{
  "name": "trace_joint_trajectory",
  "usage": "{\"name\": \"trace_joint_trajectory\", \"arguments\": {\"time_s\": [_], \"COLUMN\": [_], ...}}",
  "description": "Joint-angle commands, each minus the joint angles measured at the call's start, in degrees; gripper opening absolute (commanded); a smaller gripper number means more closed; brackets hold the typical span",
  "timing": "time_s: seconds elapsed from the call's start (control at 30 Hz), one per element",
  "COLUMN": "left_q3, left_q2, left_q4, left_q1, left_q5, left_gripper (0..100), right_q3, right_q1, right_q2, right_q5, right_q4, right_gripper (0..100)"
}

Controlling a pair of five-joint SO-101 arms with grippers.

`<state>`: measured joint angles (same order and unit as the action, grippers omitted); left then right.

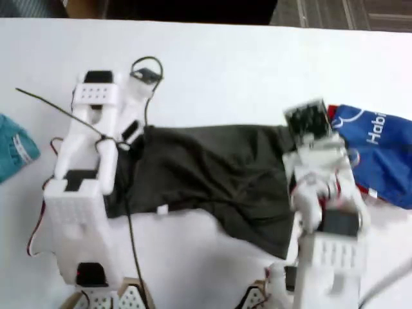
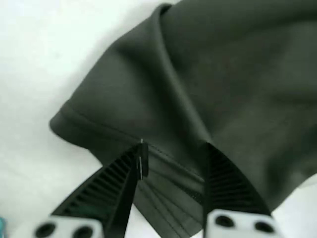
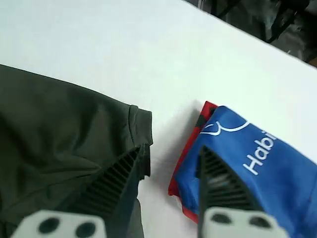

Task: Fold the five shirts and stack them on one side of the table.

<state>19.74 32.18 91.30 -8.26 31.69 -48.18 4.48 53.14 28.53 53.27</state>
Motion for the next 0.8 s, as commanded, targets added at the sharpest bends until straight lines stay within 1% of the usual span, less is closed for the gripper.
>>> {"name": "trace_joint_trajectory", "arguments": {"time_s": [0.0,0.07,0.23,0.33,0.37,0.47,0.63,0.77], "left_q3": [2.4,2.8,10.1,12.3,12.4,12.5,12.7,12.7], "left_q2": [-0.4,-0.6,0.0,0.2,0.4,2.0,8.2,12.9], "left_q4": [-1.9,-3.3,-3.7,-4.2,-4.8,-5.2,-5.6,-9.9], "left_q1": [-1.3,-1.1,-1.1,-0.6,-0.5,-0.1,1.3,-0.2], "left_q5": [-0.2,-0.1,-0.4,-1.4,-2.8,-4.5,-4.6,-4.6], "left_gripper": [8,5,9,3,2,3,3,3], "right_q3": [8.8,13.6,25.8,30.9,31.8,32.8,32.5,32.4], "right_q1": [0.3,-1.3,-5.8,-7.2,-7.3,-7.2,-7.2,-6.6], "right_q2": [-18.6,-28.1,-49.7,-59.0,-61.1,-64.1,-64.3,-64.9], "right_q5": [-2.8,-3.5,-3.9,-4.0,-4.0,-4.0,-4.0,-3.9], "right_q4": [-6.1,-7.9,-9.4,-9.0,-8.9,-8.9,-9.0,-9.4], "right_gripper": [5.4,6.9,2.0,2.0,2.0,2.0,2.0,2.0]}}
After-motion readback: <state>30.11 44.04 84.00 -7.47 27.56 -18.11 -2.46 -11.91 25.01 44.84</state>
